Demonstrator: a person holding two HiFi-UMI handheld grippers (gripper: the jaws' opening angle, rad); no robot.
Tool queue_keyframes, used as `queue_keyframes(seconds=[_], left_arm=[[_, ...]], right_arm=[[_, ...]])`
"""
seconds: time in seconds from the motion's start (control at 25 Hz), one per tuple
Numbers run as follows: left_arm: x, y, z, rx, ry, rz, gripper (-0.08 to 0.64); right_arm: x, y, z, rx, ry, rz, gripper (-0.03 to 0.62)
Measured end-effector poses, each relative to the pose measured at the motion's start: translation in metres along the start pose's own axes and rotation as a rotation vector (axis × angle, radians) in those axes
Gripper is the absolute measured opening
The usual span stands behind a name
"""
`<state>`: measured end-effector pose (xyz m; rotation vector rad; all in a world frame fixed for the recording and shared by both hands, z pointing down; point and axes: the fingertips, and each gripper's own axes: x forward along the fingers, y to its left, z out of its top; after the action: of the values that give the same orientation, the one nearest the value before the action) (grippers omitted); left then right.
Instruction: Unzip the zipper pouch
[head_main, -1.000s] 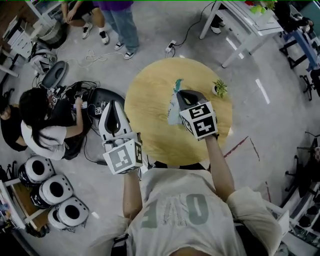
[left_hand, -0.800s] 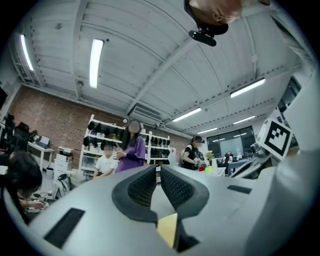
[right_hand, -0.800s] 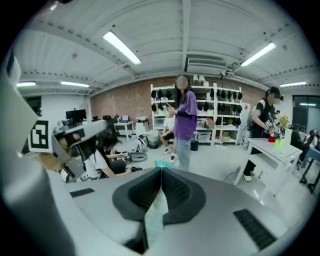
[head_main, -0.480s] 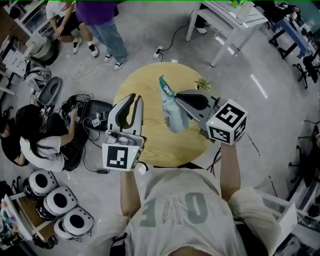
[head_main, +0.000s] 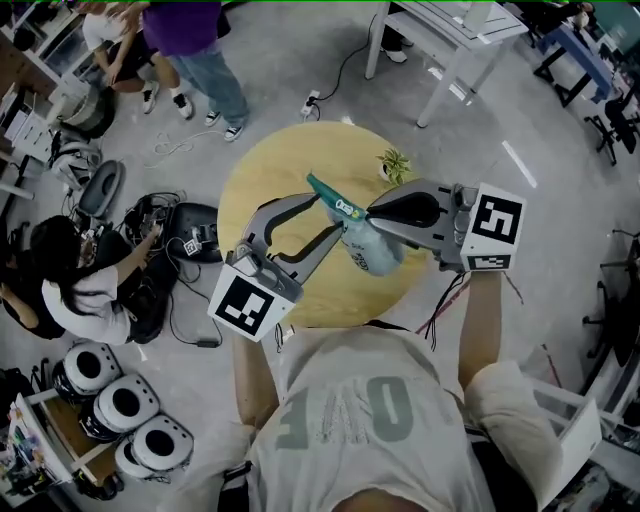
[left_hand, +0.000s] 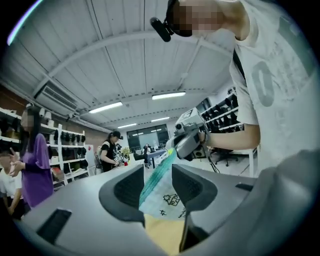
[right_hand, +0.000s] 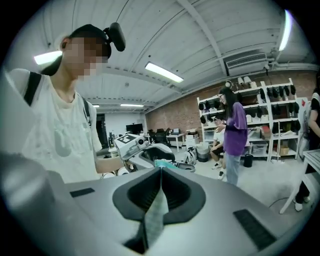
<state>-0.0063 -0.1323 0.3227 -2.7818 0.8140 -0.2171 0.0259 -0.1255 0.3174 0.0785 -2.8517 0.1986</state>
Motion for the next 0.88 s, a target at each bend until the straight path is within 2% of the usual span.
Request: queue_keyframes(seconds=[0.16, 0.4, 0.44, 0.56, 0.76, 0.8, 0.88], left_arm=[[0.010, -0.020, 0.001, 0.055, 0.032, -0.059, 0.178], [0.021, -0.038, 0.000, 0.055, 0.036, -0.134, 0.189], [0.022, -0.041, -0.001, 0.049, 0.038, -0.147, 0.188], [0.023, -0.045, -0.003, 0.040, 0.050, -0.165, 0.117], [0.024, -0.034, 0.001, 0.044, 0.054, -0.121, 0.084], [0.024, -0.031, 0.001, 0.045, 0.060, -0.112, 0.084], [0.024, -0.026, 0.000, 0.053, 0.075, -0.094, 0.084]], right_arm=[[-0.007, 0.014, 0.001, -0.053, 0.036, 0.085, 0.037], [-0.006, 0.030, -0.012, -0.102, 0.127, 0.178, 0.037], [-0.006, 0.031, -0.013, -0.100, 0.126, 0.179, 0.037], [-0.009, 0.029, -0.015, -0.092, 0.111, 0.159, 0.037], [-0.012, 0.019, -0.006, -0.099, 0.070, 0.041, 0.041], [-0.012, 0.019, -0.007, -0.114, 0.085, 0.017, 0.069], [-0.009, 0.017, -0.015, -0.160, 0.160, -0.043, 0.247]])
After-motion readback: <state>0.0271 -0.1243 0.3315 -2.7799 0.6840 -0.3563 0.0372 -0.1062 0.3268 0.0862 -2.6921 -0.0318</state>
